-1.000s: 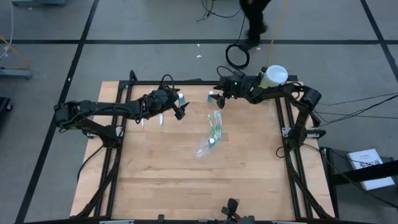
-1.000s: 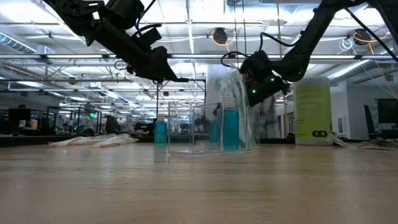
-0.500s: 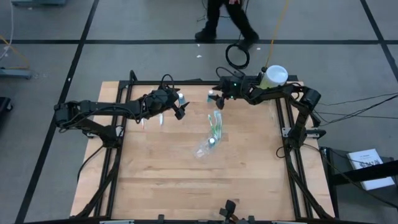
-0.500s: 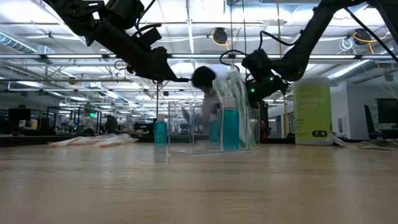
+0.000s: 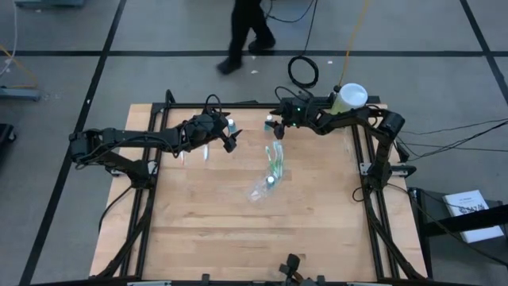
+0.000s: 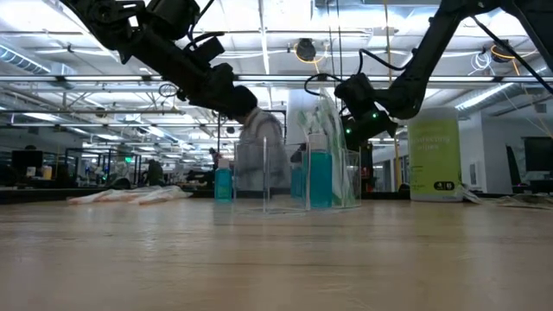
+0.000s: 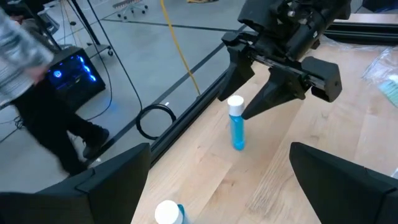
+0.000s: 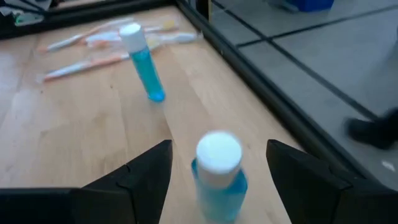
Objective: Pick & Place toothbrushing station
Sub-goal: Put the mouthwash bottle into the transparent organizer
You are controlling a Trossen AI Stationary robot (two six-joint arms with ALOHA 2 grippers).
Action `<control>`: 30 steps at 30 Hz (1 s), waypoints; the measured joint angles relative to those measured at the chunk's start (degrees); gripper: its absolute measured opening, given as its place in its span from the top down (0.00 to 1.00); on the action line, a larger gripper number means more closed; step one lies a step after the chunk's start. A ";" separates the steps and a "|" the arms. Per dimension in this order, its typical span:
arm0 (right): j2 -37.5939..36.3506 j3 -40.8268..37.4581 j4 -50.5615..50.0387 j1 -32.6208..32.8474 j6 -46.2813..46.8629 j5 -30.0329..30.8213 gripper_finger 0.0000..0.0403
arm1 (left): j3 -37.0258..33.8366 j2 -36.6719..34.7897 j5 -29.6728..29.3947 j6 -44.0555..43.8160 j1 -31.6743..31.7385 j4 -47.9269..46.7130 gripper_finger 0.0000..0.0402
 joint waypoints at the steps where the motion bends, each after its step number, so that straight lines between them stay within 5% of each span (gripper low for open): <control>1: 0.21 0.00 0.47 0.00 0.12 -0.04 0.38 | 0.00 0.00 0.00 0.00 0.00 -0.02 0.02; 8: 0.73 0.00 1.83 0.00 0.17 -0.06 0.40 | 0.00 0.00 0.00 -0.02 0.00 -0.09 0.02; 30: 0.75 0.00 1.81 0.00 -0.21 -0.12 0.76 | 0.00 0.00 0.00 -0.02 0.00 -0.20 0.02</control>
